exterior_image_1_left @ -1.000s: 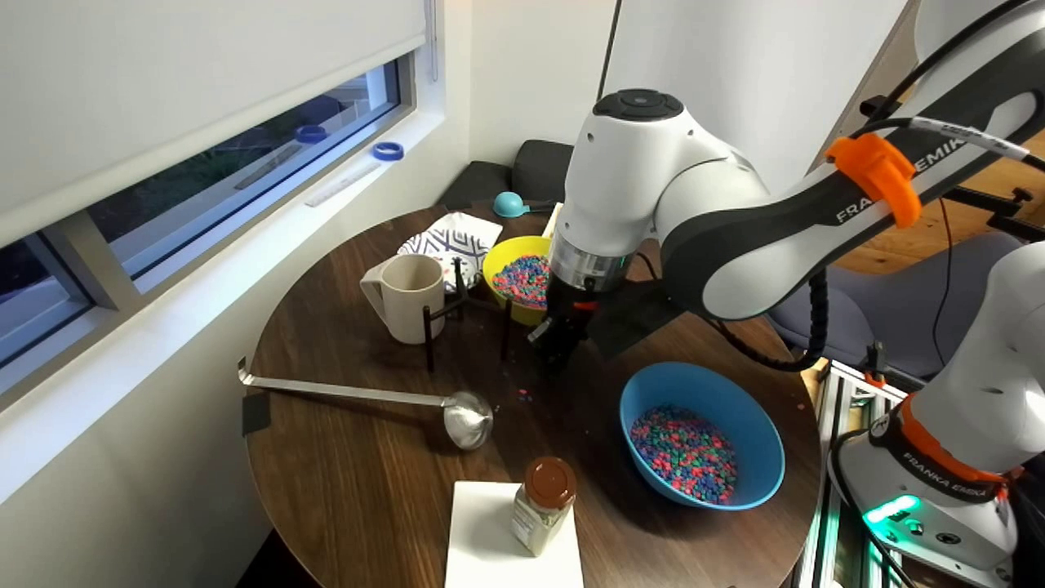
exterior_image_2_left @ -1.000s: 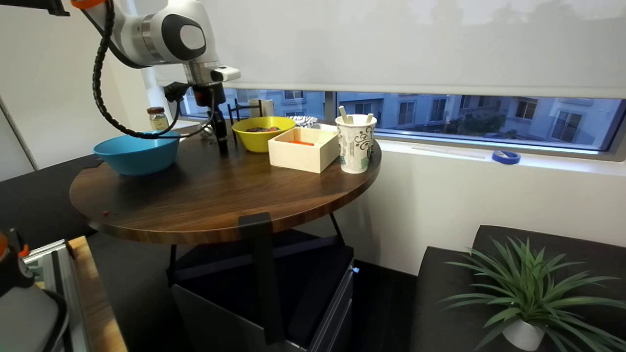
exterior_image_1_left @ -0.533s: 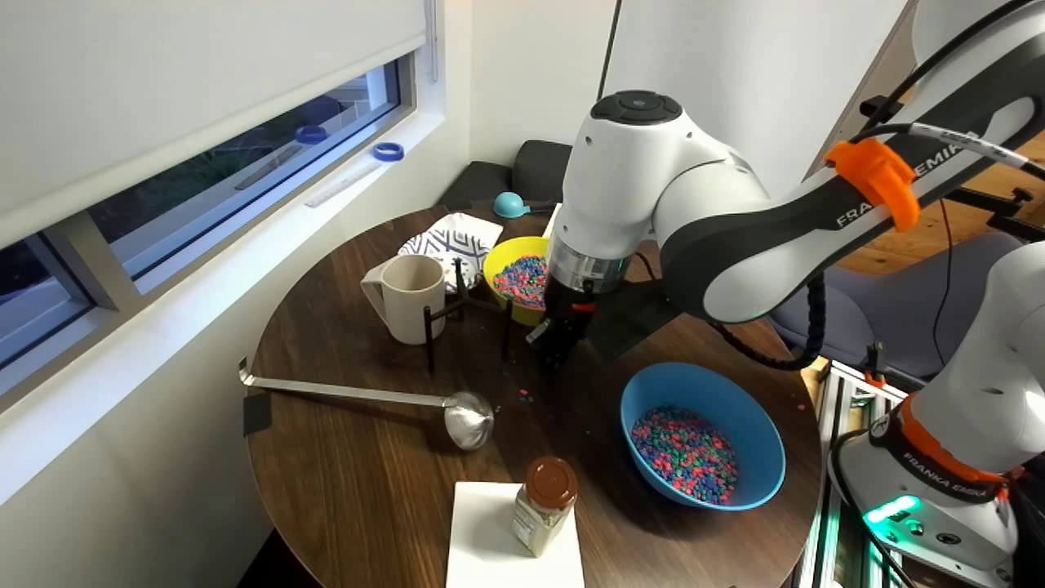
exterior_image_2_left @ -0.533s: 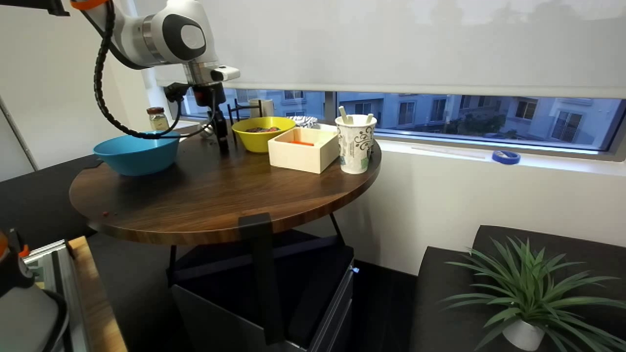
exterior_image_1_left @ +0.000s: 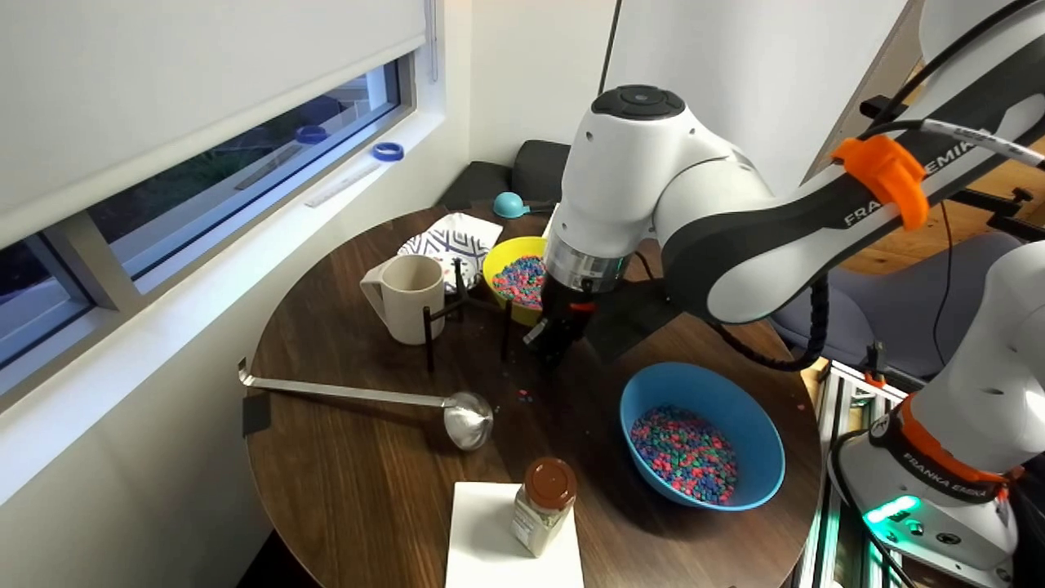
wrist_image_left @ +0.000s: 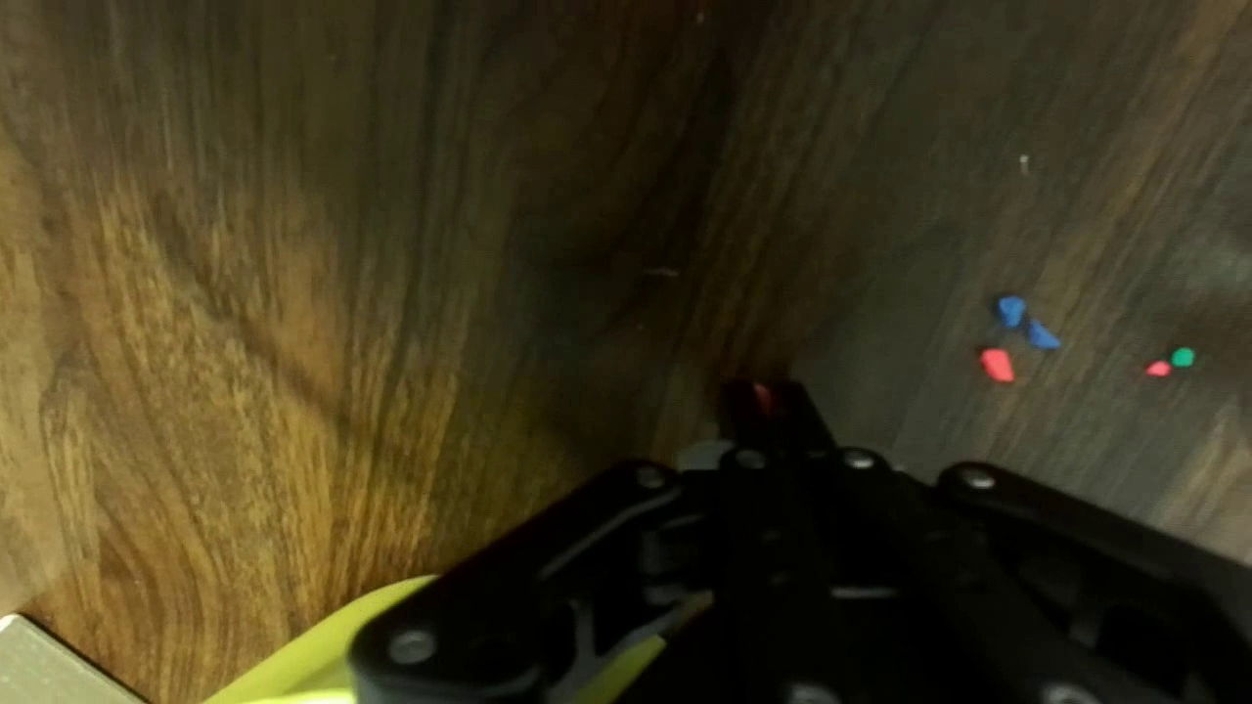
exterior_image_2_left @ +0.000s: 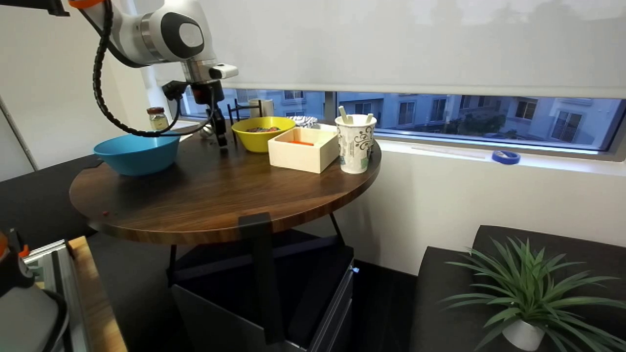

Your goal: Pick up a pink object from the table and place it in the larger bowl

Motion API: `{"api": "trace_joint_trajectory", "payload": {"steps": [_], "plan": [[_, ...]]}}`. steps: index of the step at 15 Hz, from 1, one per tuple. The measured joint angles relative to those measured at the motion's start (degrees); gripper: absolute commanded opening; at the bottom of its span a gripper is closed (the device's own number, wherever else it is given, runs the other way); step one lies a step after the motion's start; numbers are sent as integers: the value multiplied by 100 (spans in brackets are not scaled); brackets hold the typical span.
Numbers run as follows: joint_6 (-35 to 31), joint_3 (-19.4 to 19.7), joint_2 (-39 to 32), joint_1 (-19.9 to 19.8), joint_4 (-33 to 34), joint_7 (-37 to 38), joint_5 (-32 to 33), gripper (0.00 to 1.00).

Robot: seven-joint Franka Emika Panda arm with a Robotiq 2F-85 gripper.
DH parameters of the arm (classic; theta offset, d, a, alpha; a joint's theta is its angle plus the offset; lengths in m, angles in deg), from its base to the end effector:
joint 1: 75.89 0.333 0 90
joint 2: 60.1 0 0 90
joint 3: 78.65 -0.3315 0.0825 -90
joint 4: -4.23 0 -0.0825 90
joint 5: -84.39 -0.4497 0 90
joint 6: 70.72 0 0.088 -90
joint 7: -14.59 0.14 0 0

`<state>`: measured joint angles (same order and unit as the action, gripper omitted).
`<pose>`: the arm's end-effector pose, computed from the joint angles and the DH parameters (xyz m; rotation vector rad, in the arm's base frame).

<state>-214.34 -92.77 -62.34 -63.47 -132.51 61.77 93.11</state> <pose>0.4944 0.2457 0.2442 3.0944 -0.3761 0.1832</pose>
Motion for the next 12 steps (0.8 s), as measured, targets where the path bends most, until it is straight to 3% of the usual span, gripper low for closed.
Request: {"api": "trace_joint_trajectory", "payload": {"steps": [6,12], "plan": [[518,17,751,-8,63,99,11,2],[317,111,1316,-522,118,264,487,2]]}}
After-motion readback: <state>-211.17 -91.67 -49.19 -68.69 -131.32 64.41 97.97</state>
